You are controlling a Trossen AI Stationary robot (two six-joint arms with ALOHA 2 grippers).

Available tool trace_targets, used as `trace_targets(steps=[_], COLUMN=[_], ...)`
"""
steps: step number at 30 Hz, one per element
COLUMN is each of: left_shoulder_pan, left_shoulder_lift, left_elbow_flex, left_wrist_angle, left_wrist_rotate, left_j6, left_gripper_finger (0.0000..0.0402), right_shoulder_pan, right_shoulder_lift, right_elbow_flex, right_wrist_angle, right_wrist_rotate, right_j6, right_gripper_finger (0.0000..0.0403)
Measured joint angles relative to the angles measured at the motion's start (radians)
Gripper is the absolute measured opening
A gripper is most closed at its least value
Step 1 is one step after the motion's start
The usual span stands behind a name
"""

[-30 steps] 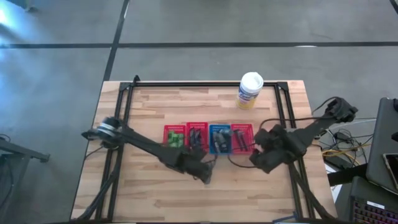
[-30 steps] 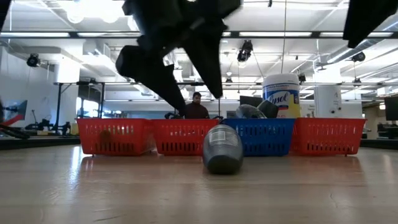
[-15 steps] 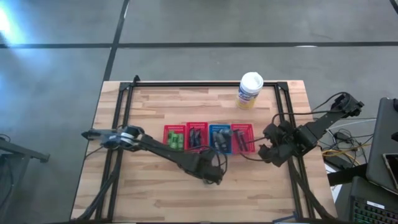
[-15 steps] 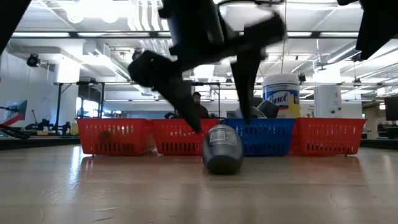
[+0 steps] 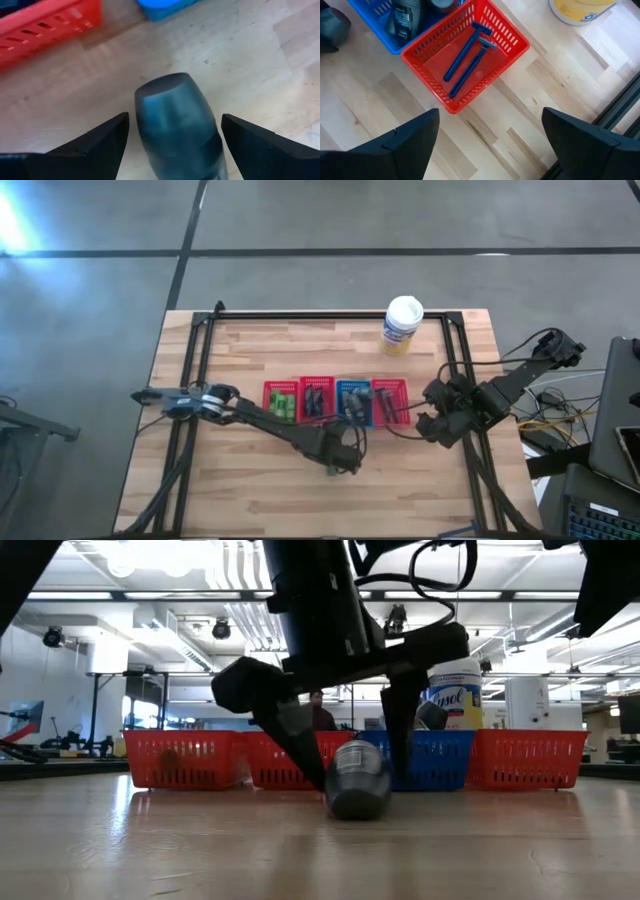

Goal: Pick & Place Travel size toiletries
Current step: Put the deodorant into the blue bin

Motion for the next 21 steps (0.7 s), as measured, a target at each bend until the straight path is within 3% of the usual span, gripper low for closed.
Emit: trace_targets(steps=[5,11,21], left_shoulder_pan=[0.016,0.010,-0.040], left_shoulder_lift=[-0.002,-0.003,0.004], left_elbow_flex=[0.000,0.000,-0.001], left_wrist_angle=[-0.005,-0.003,0.030], left_wrist_rotate=[0.005,0.105,0.104], left_j6=[0.028,0.046,-0.025], left_gripper_finger=[0.0321,0.0321,0.0321], right_shoulder_pan=[0.000,0.000,0.000], right_shoulder_lift=[0.000,0.000,0.000], right_elbow_flex=[0.000,0.000,-0.008], right_wrist_angle=[0.003,0.006,0.012], right_wrist_rotate=[0.003,0.004,0.007], right_j6=[0.000,0.006,0.017], right_gripper_finger=[0.0337,0.0334,0.0359])
